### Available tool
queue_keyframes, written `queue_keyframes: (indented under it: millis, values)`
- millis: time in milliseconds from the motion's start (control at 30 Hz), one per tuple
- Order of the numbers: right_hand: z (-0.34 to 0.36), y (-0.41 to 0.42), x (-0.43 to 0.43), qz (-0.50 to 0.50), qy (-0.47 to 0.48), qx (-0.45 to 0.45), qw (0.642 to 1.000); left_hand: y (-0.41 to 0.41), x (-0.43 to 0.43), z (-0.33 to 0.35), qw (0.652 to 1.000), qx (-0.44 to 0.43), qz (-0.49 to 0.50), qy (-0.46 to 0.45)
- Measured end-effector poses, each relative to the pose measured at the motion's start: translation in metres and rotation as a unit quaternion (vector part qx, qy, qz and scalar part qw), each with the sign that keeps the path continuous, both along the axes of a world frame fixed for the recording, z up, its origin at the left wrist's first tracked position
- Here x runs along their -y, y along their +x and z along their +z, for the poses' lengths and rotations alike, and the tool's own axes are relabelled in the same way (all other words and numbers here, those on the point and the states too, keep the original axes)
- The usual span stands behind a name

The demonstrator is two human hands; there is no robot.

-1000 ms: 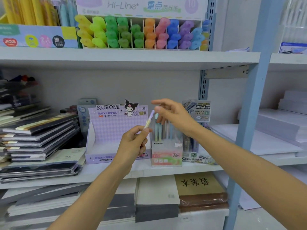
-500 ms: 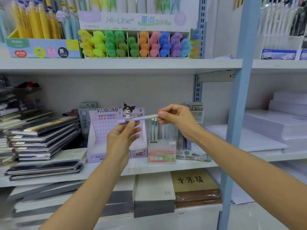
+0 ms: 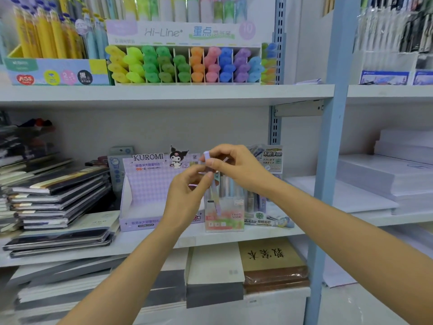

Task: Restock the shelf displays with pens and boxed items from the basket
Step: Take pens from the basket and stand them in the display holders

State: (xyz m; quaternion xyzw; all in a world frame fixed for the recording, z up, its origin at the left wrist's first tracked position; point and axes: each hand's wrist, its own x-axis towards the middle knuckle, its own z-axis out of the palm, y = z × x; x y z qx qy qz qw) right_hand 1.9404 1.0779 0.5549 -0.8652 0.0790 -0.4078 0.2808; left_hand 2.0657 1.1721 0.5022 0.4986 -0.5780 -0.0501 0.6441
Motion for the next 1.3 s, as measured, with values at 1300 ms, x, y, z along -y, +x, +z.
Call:
queue_keyframes:
  millis: [1300]
  values:
    - [-0.041, 0.026, 0.071, -0.229, -0.133, -0.111, 0.958, 0.028, 0.016, -0.076, 0.871, 0.430, 0.216, 0.102]
